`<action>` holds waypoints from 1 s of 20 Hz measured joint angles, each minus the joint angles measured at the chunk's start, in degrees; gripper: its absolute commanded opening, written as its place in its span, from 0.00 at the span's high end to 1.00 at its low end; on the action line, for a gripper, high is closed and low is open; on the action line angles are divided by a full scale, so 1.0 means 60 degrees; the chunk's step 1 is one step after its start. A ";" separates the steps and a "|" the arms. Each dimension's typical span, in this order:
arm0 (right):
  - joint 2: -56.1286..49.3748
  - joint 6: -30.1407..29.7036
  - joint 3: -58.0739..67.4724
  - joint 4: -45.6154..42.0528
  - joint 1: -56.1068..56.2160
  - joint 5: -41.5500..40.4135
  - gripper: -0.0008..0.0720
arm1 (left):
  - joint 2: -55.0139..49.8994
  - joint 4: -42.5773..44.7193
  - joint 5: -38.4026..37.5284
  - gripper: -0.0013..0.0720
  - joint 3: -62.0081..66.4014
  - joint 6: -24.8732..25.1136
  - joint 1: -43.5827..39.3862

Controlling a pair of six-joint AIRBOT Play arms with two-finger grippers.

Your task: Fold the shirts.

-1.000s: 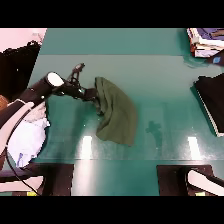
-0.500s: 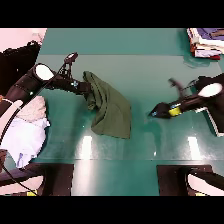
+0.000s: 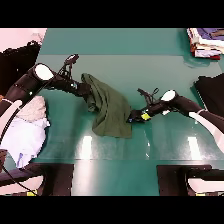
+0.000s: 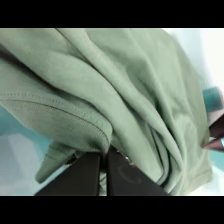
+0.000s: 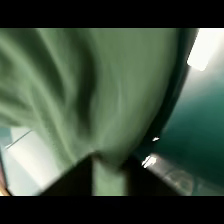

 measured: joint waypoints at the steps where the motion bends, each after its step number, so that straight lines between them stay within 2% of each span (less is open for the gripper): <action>1: -0.0120 0.0000 0.0164 -0.0076 0.0018 -0.0076 0.96 | 0.0000 0.0062 -0.0066 0.94 0.0000 0.0000 0.0000; 5: 0.0091 0.0098 0.0776 -0.0936 -0.0430 -0.0044 0.96 | 0.0113 0.0871 -0.0430 0.94 0.0058 -0.0044 0.0120; 11: 0.2018 0.0834 0.2688 -0.3519 -0.2656 0.0827 0.96 | 0.1381 0.2404 -0.0579 0.94 0.0368 -0.0273 0.0805; 16: 0.3486 0.0976 0.4710 -0.4135 -0.4167 0.1056 0.96 | 0.2874 0.2794 0.0029 0.94 0.1045 -0.0306 0.0965; 20: 0.4291 0.1009 0.6073 -0.4637 -0.4586 0.1137 0.96 | 0.3723 0.2914 0.0270 0.94 0.2116 -0.0266 0.0998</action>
